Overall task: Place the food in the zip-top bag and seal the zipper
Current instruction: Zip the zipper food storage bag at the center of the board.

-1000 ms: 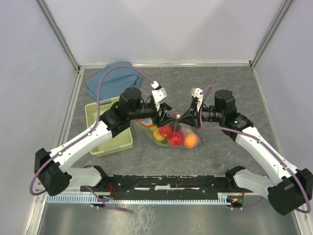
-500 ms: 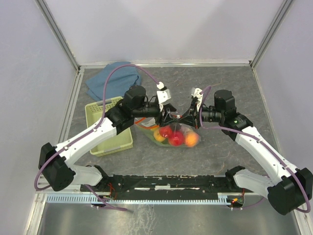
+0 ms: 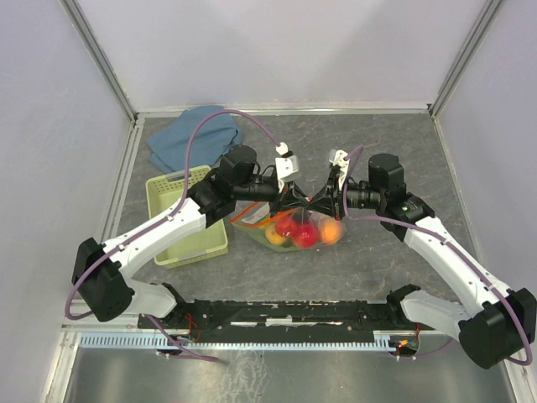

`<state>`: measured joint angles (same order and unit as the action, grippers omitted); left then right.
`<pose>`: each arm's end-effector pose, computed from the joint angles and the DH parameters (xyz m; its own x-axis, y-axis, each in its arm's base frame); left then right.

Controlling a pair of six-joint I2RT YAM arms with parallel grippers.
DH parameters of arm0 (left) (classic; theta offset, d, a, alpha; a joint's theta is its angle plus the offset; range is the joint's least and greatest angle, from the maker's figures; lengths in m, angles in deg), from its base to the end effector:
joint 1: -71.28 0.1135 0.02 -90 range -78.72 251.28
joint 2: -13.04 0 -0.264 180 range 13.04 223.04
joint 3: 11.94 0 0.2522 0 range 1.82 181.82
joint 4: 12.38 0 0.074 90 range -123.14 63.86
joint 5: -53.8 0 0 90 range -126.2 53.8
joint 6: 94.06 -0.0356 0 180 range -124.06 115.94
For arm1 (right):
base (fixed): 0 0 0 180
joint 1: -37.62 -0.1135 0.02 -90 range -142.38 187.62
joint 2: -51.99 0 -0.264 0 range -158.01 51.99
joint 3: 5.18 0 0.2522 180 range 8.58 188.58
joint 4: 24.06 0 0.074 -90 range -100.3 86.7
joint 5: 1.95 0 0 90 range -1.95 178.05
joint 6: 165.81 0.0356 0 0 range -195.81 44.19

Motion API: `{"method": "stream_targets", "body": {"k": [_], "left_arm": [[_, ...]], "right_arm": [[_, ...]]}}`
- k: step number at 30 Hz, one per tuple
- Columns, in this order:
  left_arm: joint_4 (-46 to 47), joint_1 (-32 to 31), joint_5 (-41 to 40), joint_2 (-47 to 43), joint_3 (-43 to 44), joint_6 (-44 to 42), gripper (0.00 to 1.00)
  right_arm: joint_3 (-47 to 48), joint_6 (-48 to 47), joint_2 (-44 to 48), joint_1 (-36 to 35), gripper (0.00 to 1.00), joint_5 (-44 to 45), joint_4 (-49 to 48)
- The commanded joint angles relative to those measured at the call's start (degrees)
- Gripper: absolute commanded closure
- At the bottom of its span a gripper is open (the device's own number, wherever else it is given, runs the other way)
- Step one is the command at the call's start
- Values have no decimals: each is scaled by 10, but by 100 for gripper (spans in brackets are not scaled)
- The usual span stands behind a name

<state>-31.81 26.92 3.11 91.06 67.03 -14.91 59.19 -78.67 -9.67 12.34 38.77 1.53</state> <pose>0.2085 -0.2354 0.3437 -0.0399 0.2427 -0.9693 0.9959 0.0890 -0.0187 0.2020 0.1253 0.3200 -0.3057 -0.1804 -0.9349 -0.9264 0.2830 0.2483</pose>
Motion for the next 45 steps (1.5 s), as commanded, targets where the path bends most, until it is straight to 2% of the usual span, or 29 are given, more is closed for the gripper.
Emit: {"method": "stream_targets", "body": {"k": [1, 14, 21, 24, 27, 30, 32, 36, 38, 40, 44, 45], "left_arm": [[14, 3, -10, -32, -3, -28, 97], [-5, 28, -54, -63, -49, -16, 97], [-15, 32, -6, -46, -25, -11, 97], [-20, 31, 14, -31, -10, -9, 97], [-20, 29, 24, -25, -2, -8, 97], [-20, 25, 29, -27, 2, -8, 97], [-20, 23, 32, -28, 5, -8, 97], [-22, 21, 34, -29, 9, -7, 97], [-24, 19, 36, -28, 13, -8, 97], [-27, 18, 39, -26, 16, -9, 97], [-36, 16, 30, -27, 16, -9, 97], [-39, 15, 20, -30, 13, -8, 97]], "right_arm": [[6, 14, 25, 0, 98, -5, -60], [-1, 27, 35, 14, 98, 16, -70], [12, 32, 10, 15, 98, -21, -68], [27, 23, -6, 14, 89, -40, -49], [27, 21, -8, 14, 67, -46, -51], [26, 19, -11, 14, 51, -48, -54], [27, 19, -17, 13, 46, -54, -56], [29, 12, -32, 13, 44, -58, -50], [29, 11, -39, 13, 44, -58, -50], [31, 12, -43, 13, 52, -57, -51], [29, 10, -36, 13, 95, -30, -58], [27, 10, -31, 14, 97, -23, -60]]}}
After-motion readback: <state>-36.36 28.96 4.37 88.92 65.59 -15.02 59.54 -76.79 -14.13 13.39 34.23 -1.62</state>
